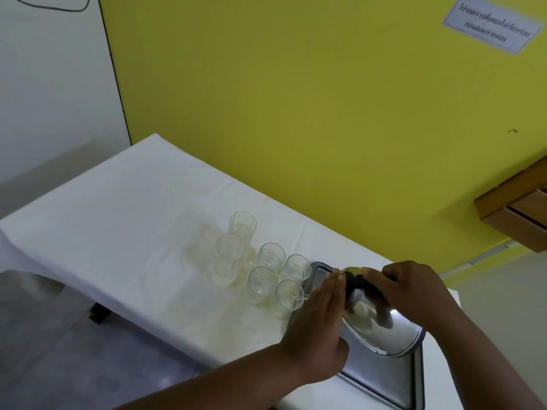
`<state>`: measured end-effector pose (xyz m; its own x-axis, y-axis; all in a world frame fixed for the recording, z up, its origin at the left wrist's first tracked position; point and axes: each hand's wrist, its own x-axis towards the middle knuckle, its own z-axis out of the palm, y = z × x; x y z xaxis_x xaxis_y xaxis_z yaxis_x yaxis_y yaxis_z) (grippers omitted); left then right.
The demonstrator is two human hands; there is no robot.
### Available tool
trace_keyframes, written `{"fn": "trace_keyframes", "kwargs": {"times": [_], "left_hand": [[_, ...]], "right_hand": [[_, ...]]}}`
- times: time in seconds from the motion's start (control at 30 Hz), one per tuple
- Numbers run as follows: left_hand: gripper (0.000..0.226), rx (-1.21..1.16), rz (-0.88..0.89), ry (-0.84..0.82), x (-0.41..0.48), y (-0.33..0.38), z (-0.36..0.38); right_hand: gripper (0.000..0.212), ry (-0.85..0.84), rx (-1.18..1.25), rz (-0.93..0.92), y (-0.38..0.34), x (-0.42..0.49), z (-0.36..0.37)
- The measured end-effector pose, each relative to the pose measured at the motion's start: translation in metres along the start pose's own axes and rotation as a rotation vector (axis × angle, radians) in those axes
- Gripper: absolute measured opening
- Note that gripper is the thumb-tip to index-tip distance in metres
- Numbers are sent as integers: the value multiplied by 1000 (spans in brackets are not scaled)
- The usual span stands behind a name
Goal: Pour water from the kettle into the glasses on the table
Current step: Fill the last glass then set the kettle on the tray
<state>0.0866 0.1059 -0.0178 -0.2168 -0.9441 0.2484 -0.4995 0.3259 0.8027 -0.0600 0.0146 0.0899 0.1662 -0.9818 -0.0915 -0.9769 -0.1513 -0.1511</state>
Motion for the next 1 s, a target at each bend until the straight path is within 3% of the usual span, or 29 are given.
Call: {"fn": "trace_keyframes", "kwargs": {"times": [1.0], "left_hand": [[89, -3, 21, -9, 1, 1, -1]], "right_hand": [[59, -1, 9, 23, -3, -3, -4]]}}
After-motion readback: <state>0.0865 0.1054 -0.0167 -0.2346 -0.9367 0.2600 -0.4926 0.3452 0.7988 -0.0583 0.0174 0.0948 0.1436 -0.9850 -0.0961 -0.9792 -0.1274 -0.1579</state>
